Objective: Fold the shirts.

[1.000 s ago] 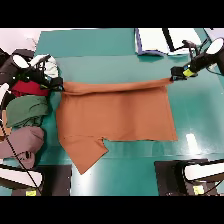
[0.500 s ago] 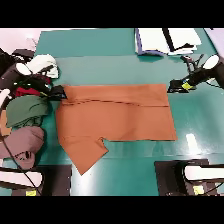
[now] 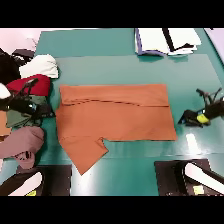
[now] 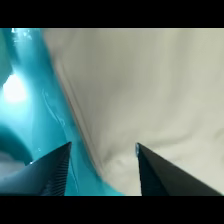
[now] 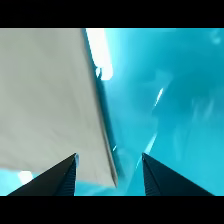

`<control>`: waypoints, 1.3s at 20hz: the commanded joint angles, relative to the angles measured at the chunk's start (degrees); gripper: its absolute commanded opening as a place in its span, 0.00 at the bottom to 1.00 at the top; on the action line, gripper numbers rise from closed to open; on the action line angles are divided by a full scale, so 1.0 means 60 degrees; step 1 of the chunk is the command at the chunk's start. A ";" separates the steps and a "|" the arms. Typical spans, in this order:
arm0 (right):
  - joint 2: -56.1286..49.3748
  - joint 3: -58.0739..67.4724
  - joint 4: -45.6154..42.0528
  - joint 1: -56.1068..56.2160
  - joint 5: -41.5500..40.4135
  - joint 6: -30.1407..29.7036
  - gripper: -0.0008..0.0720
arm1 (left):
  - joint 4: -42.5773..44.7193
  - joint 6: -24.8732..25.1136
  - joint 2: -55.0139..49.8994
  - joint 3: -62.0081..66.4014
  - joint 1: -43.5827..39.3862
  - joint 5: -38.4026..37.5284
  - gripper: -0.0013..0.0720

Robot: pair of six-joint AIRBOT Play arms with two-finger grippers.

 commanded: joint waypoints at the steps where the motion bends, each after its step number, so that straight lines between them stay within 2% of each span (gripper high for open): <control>1: 0.0433 -0.1698 0.0033 -0.0586 0.0084 -0.0171 0.66 | -0.0073 -0.0175 0.0882 -0.1213 0.0018 0.0040 0.67; 3: 0.0433 -0.2127 0.0197 -0.0586 -0.0106 -0.0182 0.65 | -0.0102 -0.0175 0.0885 -0.1275 0.0018 0.0182 0.67; 5: 0.0433 -0.2361 0.1005 -0.0586 -0.0331 -0.0510 0.60 | -0.0109 -0.0175 0.0885 -0.1275 0.0018 0.0277 0.67; 6: 0.0433 -0.2371 0.1319 -0.0576 -0.0477 -0.0594 0.53 | -0.0106 -0.0175 0.0885 -0.1275 0.0018 0.0255 0.67; 7: 0.0437 -0.2342 0.1545 -0.0568 -0.0612 -0.0718 0.41 | -0.0102 -0.0175 0.0885 -0.1275 0.0022 0.0189 0.67; 9: 0.0437 -0.2087 0.1523 -0.0561 -0.0590 -0.0903 0.10 | -0.0095 -0.0186 0.0896 -0.1275 0.0022 0.0036 0.67; 10: 0.0437 -0.1880 0.1523 -0.0561 -0.0466 -0.0936 0.03 | -0.0087 -0.0259 0.0958 -0.1279 0.0022 -0.0066 0.67; 13: 0.0441 -0.1217 0.1464 -0.0554 0.0007 -0.0936 0.03 | 0.0240 -0.0776 0.1840 -0.1781 0.0022 -0.0131 0.67; 15: 0.0437 -0.0841 0.1432 -0.0295 0.0117 -0.0933 0.03 | 0.0291 -0.1067 0.2521 -0.2415 0.0018 -0.0729 0.67; 17: 0.0433 -0.0539 0.1428 0.0222 0.0076 -0.0933 0.03 | 0.0109 -0.1300 0.3060 -0.3115 0.0018 -0.1239 0.80; 18: 0.0433 -0.0397 0.1432 0.0565 -0.0018 -0.0922 0.03 | -0.0102 -0.1435 0.3238 -0.3446 0.0018 -0.1224 0.80; 22: 0.0433 0.0018 0.1432 0.1949 -0.0481 -0.0783 0.03 | -0.1643 -0.1428 0.3293 -0.4546 0.0018 -0.0590 0.80; 26: 0.0433 0.0408 0.1428 0.2765 -0.0630 -0.0627 0.03 | -0.2106 -0.1541 0.3293 -0.5366 -0.0321 0.0193 0.80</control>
